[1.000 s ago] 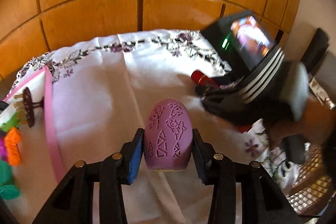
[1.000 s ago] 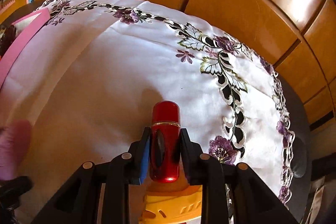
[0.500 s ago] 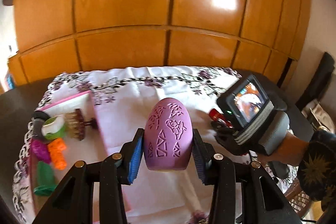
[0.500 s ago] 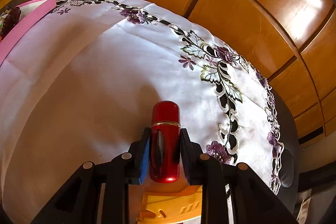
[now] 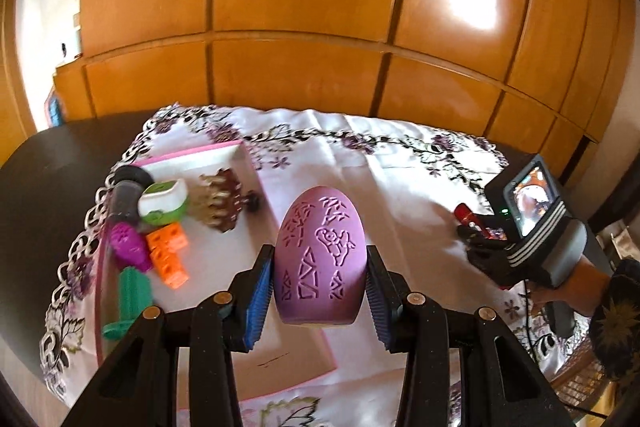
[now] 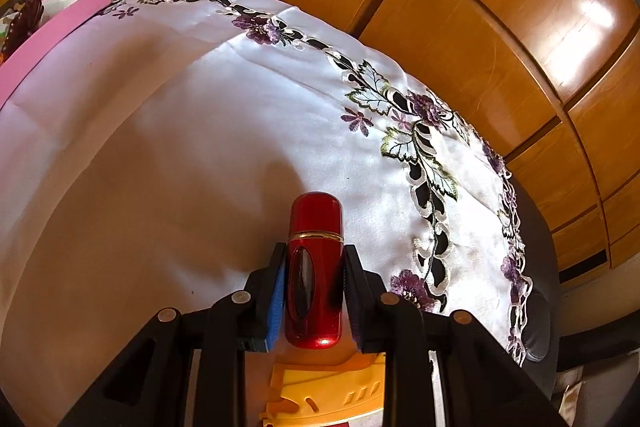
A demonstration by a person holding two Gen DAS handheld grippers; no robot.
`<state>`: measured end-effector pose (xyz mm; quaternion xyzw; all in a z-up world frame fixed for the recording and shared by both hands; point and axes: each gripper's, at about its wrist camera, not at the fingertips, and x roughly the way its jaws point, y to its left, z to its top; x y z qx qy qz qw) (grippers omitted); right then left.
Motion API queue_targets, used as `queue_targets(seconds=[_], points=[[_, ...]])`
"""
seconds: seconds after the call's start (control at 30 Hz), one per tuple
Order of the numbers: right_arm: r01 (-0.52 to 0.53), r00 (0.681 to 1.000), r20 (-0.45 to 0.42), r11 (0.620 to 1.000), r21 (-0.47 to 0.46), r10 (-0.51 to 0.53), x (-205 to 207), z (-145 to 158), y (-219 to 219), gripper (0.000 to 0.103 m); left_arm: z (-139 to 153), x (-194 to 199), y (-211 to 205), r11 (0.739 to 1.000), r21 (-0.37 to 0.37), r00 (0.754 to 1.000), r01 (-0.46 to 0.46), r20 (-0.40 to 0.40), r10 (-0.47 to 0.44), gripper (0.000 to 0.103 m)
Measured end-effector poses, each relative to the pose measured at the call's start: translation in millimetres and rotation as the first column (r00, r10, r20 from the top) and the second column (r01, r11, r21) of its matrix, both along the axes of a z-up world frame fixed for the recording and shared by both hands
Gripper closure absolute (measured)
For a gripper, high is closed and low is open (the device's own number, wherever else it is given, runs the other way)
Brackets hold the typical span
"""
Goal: Organize rigid objects
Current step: 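Carry the pink egg toward the tray with the left tool while the right tool holds the red cylinder, then lower the pink egg into the tray and open the left tool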
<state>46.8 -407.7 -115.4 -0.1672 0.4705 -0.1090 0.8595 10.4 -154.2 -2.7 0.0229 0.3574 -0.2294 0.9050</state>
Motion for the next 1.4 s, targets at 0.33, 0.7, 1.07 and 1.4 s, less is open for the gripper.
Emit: queue_targets(seconds=[0.33, 0.7, 1.07, 1.4], points=[[-0.01, 1.0, -0.004, 1.0, -0.028, 0.01, -0.3, -0.8, 3.0, 0.078, -6.0, 1.5, 30.6, 0.999, -0.005, 0.999, -0.046, -0.028, 0.046, 0.059], [-0.017, 1.0, -0.008, 0.999, -0.047, 0.017, -0.6, -1.3, 5.9, 0.078, -8.8, 2.3, 117.3, 0.981, -0.074, 0.98, -0.177, -0.105, 0.169, 0.059], [-0.026, 1.0, -0.014, 0.997, -0.068, 0.025, -0.4, -0.7, 7.9, 0.078, -46.6, 5.9, 124.6, 0.987, -0.048, 0.97, -0.152, -0.202, 0.139, 0.059], [-0.026, 1.0, -0.016, 0.997, -0.07, 0.025, -0.5, -1.2, 8.5, 0.078, -69.9, 26.6, 114.6, 0.988, 0.086, 0.966, -0.132, -0.213, 0.147, 0.059]])
